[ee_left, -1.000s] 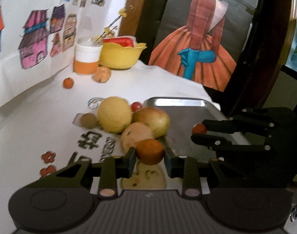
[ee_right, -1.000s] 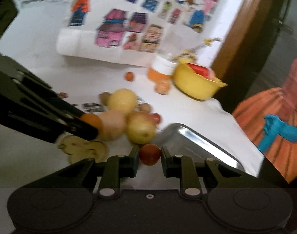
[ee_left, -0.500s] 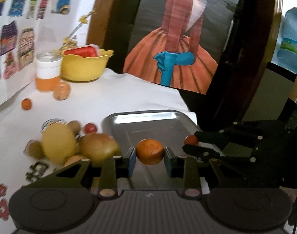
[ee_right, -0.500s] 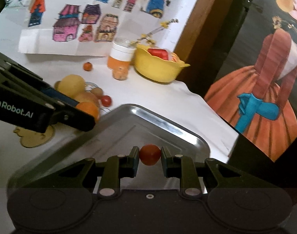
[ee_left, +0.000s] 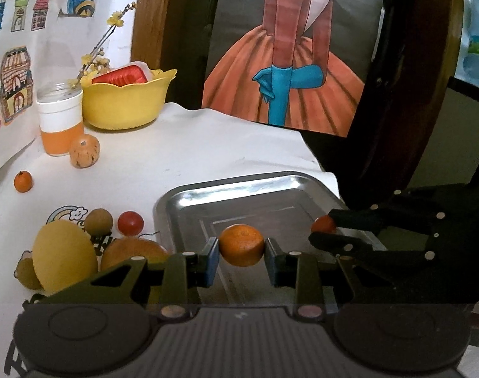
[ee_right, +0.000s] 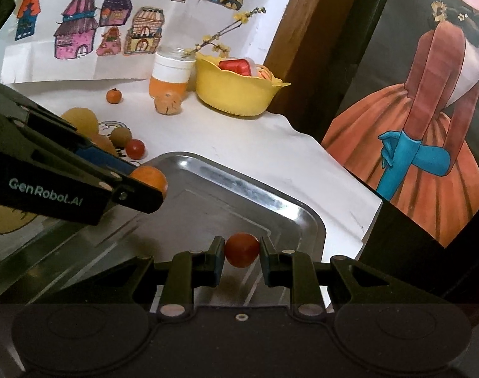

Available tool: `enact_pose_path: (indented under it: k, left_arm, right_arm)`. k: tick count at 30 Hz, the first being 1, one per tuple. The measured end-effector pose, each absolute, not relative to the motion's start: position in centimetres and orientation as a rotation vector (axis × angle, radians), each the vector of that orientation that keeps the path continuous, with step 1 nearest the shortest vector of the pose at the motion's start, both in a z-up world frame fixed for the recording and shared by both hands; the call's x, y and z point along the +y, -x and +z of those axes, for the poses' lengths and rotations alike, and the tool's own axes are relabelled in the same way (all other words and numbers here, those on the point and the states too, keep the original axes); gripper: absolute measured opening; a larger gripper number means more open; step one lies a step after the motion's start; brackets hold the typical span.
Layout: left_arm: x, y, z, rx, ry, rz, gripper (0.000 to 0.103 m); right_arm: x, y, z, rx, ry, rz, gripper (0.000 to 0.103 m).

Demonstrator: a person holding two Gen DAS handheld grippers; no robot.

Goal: Organize fruits
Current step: 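Carry the orange with the left tool onto the tray while the right tool releases the tomato there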

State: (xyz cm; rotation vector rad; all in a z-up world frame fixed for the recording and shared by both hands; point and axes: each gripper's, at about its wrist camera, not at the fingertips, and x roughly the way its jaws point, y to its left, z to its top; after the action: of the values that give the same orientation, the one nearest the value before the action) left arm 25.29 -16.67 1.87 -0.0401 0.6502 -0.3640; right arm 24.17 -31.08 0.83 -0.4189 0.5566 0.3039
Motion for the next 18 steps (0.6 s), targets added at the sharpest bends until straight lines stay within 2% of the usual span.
enact_pose_path:
  k: [10, 18]
  left_arm:
    - [-17.6, -26.5, 1.6, 0.666, 0.029, -0.346, 0.034]
    - [-17.8, -26.6, 1.7, 0.676, 0.027, -0.336, 0.035]
  right_arm:
    - [-31.7, -25.4, 0.3, 0.571, 0.385, 0.293, 0.025]
    - [-32.0, -25.1, 0.4, 0.564, 0.368, 0.287, 0.031]
